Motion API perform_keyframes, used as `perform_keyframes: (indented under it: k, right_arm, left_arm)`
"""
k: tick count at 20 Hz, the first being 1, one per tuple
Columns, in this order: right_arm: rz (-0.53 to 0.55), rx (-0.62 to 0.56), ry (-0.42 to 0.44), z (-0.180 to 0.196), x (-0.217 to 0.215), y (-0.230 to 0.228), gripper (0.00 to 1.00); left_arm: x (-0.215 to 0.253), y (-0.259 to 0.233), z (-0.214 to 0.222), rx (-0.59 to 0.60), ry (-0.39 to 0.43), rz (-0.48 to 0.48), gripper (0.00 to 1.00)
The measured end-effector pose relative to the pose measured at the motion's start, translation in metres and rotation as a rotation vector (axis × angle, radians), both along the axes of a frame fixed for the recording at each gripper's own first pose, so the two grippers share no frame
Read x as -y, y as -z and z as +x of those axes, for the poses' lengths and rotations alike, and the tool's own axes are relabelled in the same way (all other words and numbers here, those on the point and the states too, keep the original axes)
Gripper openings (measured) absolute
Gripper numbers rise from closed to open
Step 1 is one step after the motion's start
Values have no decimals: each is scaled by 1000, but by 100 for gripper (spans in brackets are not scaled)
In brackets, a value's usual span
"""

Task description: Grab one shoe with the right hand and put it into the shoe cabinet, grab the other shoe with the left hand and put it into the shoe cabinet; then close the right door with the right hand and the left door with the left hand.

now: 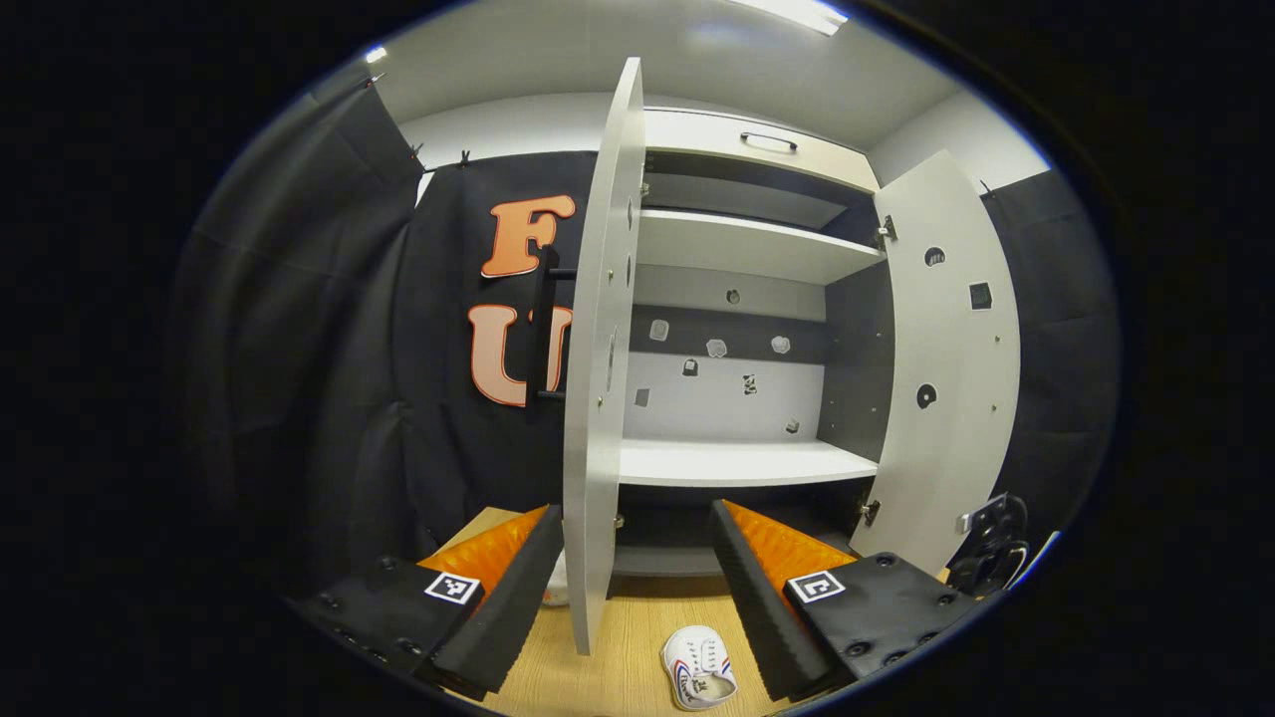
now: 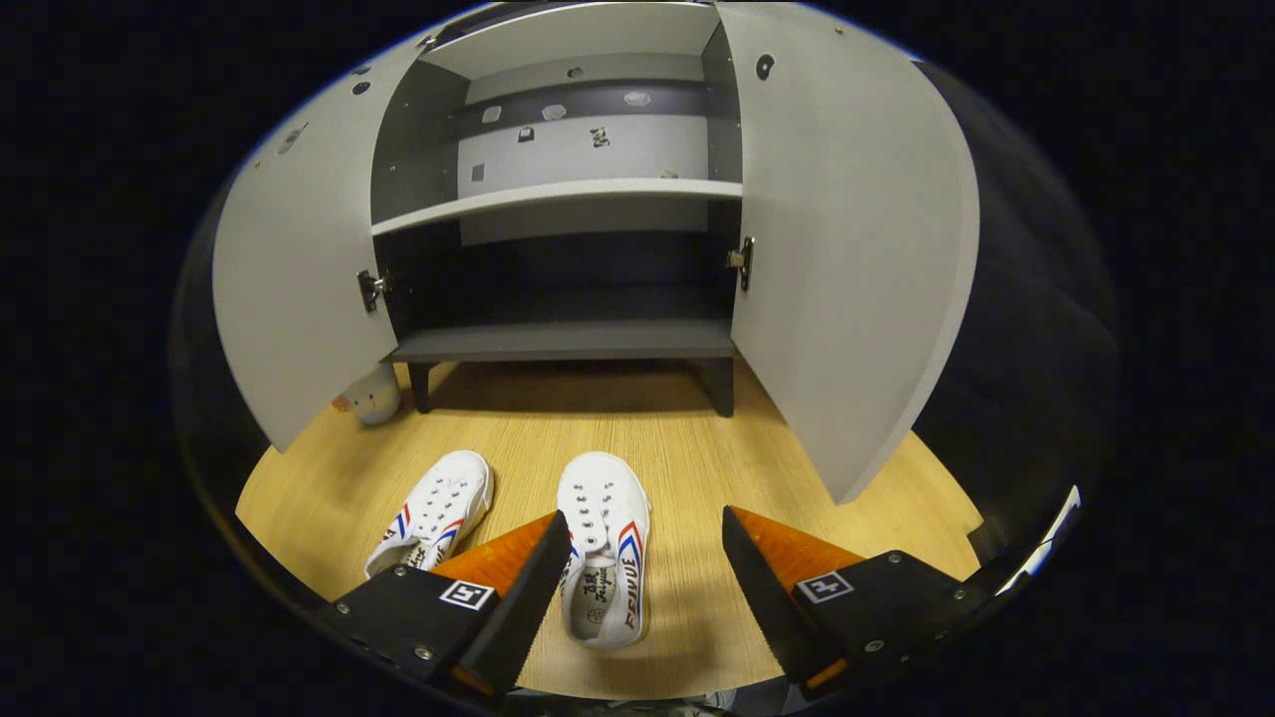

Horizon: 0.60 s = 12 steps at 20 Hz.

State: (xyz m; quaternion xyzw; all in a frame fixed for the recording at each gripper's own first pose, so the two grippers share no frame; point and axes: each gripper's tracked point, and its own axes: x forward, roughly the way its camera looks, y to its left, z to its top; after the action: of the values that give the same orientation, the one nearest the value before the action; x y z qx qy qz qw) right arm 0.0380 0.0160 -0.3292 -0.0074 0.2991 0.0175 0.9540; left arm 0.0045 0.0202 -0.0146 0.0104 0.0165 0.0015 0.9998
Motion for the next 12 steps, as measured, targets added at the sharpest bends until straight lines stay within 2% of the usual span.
perform_keyframes:
  k: [8, 10, 11, 12]
  right_arm:
    - [72, -186, 25, -1, -2, 80, 65]
    - [84, -205, 23, 1, -5, 88, 54]
    - [98, -214, 25, 3, -6, 90, 46]
    - [114, -223, 29, 4, -9, 92, 42]
  left_arm:
    - [-6, 15, -2, -36, -22, 4, 96]
    - [-4, 19, -1, -47, -21, 4, 96]
    - [-3, 20, -2, -51, -19, 5, 96]
    - [-2, 22, -1, -55, -18, 8, 96]
